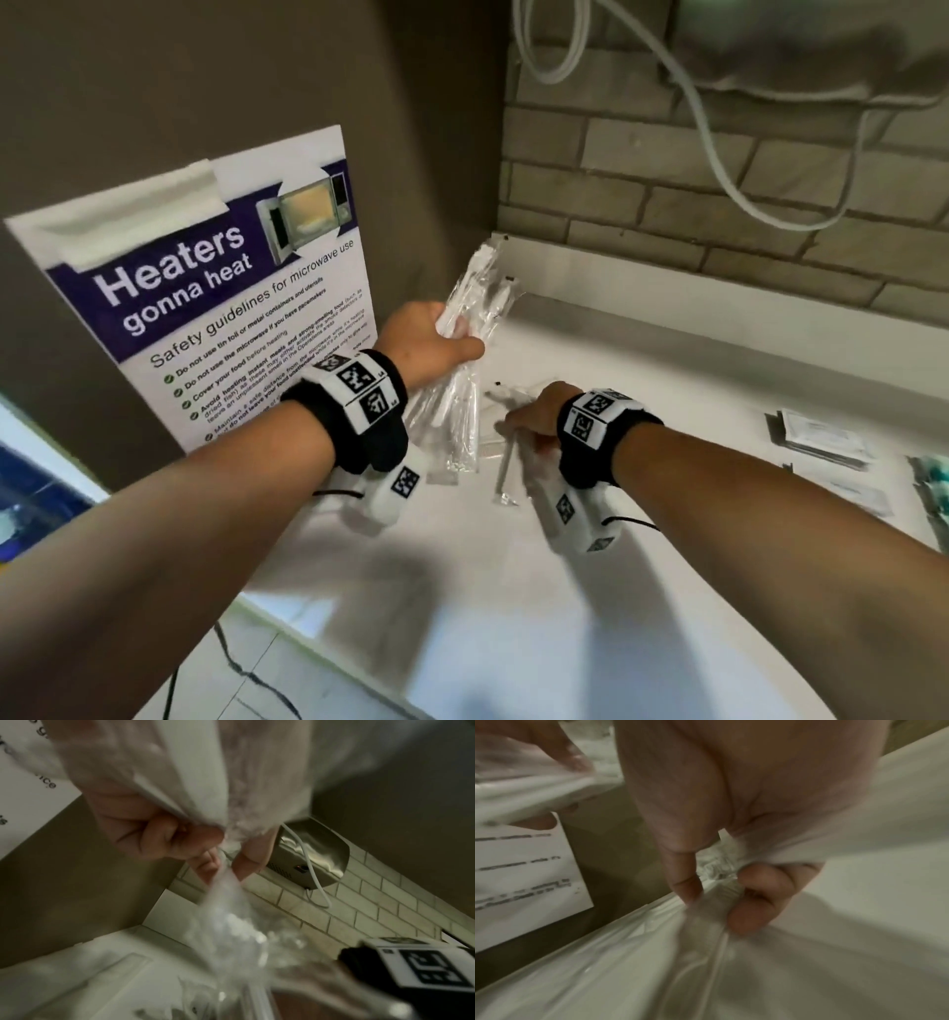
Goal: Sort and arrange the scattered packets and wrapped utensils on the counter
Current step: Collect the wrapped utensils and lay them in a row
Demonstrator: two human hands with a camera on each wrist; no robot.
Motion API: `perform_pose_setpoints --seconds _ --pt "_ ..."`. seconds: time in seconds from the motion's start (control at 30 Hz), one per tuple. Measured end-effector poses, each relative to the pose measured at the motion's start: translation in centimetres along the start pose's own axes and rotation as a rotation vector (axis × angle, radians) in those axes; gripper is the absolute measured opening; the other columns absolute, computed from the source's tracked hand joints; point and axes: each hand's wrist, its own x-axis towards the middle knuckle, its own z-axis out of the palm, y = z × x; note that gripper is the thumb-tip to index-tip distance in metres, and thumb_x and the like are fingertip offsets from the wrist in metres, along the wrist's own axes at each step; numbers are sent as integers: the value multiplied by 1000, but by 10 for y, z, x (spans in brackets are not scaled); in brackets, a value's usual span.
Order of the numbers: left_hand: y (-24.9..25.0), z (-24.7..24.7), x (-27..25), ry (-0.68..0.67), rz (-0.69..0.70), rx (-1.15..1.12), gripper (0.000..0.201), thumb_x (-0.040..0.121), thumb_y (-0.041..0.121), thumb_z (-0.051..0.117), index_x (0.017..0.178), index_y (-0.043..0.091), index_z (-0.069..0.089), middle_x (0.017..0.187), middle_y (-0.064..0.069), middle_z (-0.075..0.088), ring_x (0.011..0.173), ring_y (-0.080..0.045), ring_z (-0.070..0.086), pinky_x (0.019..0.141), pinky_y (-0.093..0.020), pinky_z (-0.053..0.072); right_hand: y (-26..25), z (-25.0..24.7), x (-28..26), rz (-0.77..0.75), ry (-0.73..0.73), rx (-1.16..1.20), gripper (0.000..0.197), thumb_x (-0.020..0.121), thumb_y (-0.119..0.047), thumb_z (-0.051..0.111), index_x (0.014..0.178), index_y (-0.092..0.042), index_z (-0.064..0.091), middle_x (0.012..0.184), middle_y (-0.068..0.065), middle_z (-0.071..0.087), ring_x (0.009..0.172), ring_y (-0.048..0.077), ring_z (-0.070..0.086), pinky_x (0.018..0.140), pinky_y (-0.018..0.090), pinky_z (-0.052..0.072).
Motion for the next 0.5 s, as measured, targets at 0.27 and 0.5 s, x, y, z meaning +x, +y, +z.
perform_pose_setpoints --seconds 0.27,0.5 --pt "-20 10 10 -7 -40 24 33 71 26 73 93 3 66 78 -2 64 67 -17 58 62 -27 46 -30 -18 17 -19 -66 302 33 80 -39 73 68 -10 61 53 3 53 35 17 47 38 14 36" --pt "-15 22 13 -36 -61 -14 30 72 26 72 91 4 66 77 -5 65 66 -21 61 60 -31 49 -9 -38 26 -81 6 642 20 93 -19 46 78 -7 51 80 8 53 57 21 57 50 23 45"
